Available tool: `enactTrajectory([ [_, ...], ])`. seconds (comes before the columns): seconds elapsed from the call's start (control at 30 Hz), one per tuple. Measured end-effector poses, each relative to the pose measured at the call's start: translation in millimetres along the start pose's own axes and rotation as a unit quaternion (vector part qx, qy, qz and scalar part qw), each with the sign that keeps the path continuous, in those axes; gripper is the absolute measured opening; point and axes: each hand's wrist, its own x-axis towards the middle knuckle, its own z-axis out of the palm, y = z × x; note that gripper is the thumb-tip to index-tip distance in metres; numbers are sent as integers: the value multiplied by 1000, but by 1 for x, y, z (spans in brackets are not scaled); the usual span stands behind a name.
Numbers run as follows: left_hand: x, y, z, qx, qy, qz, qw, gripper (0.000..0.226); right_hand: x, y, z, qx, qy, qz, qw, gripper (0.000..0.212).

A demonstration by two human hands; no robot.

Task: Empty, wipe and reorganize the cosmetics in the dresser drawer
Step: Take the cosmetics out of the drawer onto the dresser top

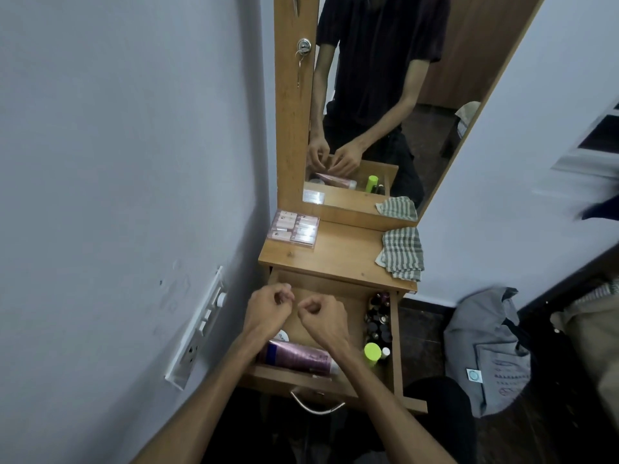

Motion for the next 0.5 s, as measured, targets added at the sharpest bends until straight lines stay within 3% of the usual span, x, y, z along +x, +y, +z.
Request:
enactTrajectory([
  [0.17, -18, -13, 2, 96, -36, 7, 995, 17, -20, 15, 0, -89, -100, 34, 990, 25],
  [0.27, -22, -17, -6, 138, -72, 6, 988, 23, -27, 17, 3, -144, -183, 4, 972, 33],
  [0.5, -25, -28, -21, 140, -91, -9, 986, 22, -32, 13, 11, -198, -199, -21, 959, 46],
])
